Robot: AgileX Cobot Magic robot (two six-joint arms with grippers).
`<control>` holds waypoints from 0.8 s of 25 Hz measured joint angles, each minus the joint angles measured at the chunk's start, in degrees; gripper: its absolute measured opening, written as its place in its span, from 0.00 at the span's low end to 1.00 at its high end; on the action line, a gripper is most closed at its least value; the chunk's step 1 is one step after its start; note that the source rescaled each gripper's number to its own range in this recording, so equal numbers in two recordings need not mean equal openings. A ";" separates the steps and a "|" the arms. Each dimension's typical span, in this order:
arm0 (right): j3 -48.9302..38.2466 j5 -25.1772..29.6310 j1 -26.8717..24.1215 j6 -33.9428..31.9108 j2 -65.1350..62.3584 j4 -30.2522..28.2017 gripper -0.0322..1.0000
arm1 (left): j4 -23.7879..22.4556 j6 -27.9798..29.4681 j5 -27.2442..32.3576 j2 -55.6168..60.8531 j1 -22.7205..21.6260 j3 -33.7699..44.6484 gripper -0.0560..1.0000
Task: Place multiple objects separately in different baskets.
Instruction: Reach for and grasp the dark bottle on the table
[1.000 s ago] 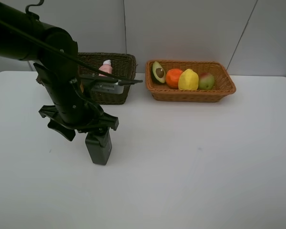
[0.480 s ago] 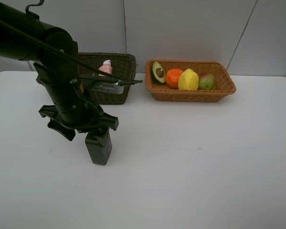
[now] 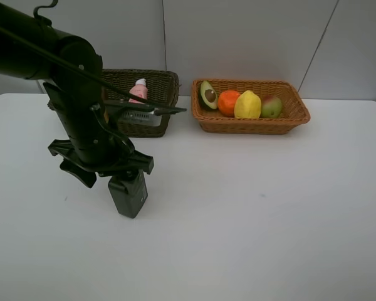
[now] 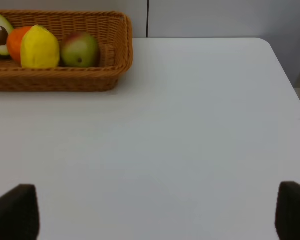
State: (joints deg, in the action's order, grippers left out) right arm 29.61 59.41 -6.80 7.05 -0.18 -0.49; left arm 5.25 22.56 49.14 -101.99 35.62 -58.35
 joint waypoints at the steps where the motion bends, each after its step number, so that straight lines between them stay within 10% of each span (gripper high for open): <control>1: 0.00 0.00 0.00 0.00 0.00 0.00 1.00 | 0.00 0.00 0.34 0.00 0.00 0.00 0.92; 6: 0.00 0.00 0.00 0.00 0.00 0.00 1.00 | 0.20 -0.05 0.70 0.00 0.00 0.00 0.52; 20: 0.00 0.00 0.00 0.00 0.00 0.00 1.00 | -0.06 -2.21 0.80 0.00 0.00 0.00 0.51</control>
State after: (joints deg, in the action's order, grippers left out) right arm 29.61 59.41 -6.80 7.05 -0.18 -0.49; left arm 5.20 20.35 49.94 -101.99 35.62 -58.35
